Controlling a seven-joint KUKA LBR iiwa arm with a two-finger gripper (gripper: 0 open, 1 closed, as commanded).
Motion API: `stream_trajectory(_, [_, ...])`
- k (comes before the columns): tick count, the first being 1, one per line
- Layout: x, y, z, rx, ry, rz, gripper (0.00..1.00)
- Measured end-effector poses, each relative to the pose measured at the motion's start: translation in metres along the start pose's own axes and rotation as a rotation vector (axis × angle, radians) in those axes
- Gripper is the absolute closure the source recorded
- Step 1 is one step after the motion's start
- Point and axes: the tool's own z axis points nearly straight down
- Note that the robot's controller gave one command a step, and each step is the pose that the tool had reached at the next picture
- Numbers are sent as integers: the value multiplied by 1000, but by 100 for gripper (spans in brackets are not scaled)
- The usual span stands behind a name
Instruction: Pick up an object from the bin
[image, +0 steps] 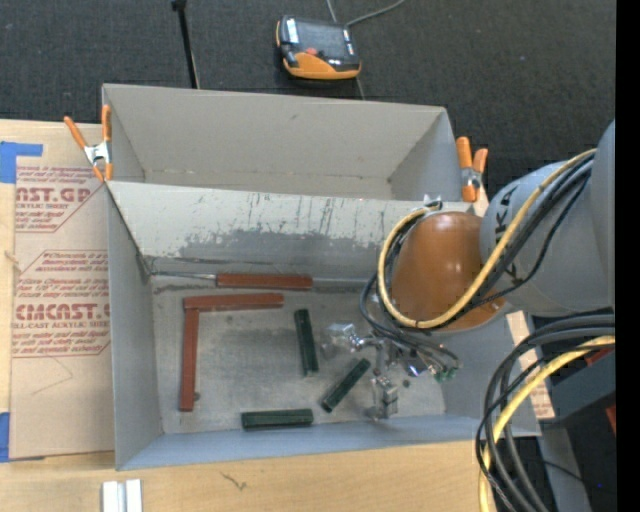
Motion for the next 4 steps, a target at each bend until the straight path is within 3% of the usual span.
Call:
stream_trajectory(1, [4, 2, 10, -1, 1, -316, 100])
stream_trajectory(3, [6, 3, 4, -5, 7, -316, 100])
stream_trajectory(4, [7, 4, -19, -8, 10, -316, 100])
